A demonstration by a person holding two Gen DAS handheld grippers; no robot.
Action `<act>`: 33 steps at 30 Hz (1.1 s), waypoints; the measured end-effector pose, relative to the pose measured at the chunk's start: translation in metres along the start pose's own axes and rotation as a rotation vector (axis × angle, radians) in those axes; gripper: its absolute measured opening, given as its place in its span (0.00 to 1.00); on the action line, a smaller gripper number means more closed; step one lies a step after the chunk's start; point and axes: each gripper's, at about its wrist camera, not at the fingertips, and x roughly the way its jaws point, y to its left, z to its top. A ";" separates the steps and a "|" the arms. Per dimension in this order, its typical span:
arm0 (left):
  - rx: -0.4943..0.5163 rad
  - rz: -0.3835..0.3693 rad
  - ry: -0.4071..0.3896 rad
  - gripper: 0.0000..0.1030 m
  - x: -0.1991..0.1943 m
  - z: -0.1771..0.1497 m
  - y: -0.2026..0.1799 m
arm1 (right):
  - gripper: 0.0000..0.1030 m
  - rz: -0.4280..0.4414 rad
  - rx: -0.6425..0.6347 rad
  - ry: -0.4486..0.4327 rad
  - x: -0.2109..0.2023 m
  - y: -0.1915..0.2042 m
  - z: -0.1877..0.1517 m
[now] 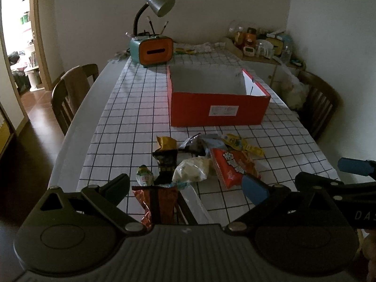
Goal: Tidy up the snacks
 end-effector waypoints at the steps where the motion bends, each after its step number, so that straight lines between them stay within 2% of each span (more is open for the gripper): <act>1: -0.002 0.000 0.002 0.99 0.000 0.000 0.000 | 0.99 0.002 0.000 0.002 0.000 0.000 0.000; 33: -0.008 -0.004 -0.037 0.99 -0.013 0.002 -0.001 | 0.98 0.017 -0.010 -0.025 -0.006 0.000 0.005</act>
